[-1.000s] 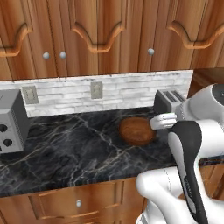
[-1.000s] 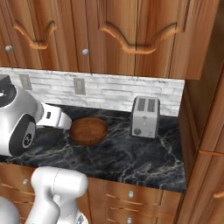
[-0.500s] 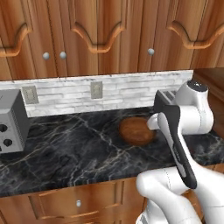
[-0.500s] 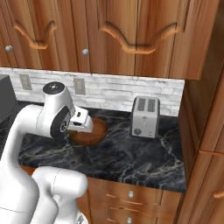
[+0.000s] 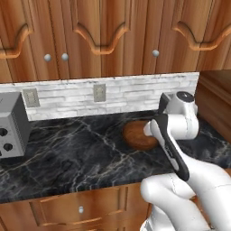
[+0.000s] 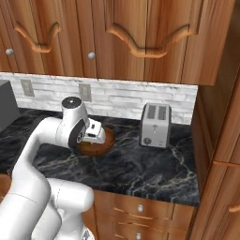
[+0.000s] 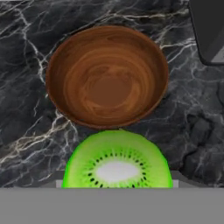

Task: Take the kiwi, potato, and chicken drumstick from the freezer and place them in the bowl on the counter.

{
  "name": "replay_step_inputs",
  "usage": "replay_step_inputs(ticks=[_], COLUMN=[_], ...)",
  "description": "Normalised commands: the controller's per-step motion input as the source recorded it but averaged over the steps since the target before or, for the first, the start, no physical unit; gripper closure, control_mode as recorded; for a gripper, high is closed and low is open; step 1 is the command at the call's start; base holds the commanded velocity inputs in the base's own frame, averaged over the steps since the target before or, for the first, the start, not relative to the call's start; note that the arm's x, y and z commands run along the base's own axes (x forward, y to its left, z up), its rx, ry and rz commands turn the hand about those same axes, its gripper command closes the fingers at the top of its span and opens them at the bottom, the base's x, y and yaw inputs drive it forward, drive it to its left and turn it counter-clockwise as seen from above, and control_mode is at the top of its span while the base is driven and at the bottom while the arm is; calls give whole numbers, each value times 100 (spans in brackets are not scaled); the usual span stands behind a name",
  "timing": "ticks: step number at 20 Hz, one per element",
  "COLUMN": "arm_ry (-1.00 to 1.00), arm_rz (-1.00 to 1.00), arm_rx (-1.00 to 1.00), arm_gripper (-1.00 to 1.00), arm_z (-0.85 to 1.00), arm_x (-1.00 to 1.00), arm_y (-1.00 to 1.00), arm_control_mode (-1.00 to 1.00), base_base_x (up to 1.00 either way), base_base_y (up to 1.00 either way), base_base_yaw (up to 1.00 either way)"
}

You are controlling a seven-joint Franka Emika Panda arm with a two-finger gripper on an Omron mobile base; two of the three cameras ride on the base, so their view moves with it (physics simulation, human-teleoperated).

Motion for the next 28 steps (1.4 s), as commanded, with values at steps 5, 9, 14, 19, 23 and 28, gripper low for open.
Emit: replay_step_inputs(ticks=[5, 9, 14, 19, 23, 28], arm_ry=[10, 12, 11, 5, 0, 0], arm_rz=[0, 0, 0, 0, 0, 0], arm_rx=[0, 0, 0, 0, 0, 0], arm_gripper=[100, 100, 100, 100, 100, -100], arm_z=[-43, -38, -46, -45, -50, -41], arm_x=[74, 91, 65, 38, 18, 2], arm_y=[6, 0, 2, 7, 7, 3], arm_control_mode=[-100, -100, -100, -100, -100, -100], base_base_x=[0, 0, 0, 0, 0, 0], base_base_y=[0, 0, 0, 0, 0, 0], base_base_yaw=[0, 0, 0, 0, 0, 0])
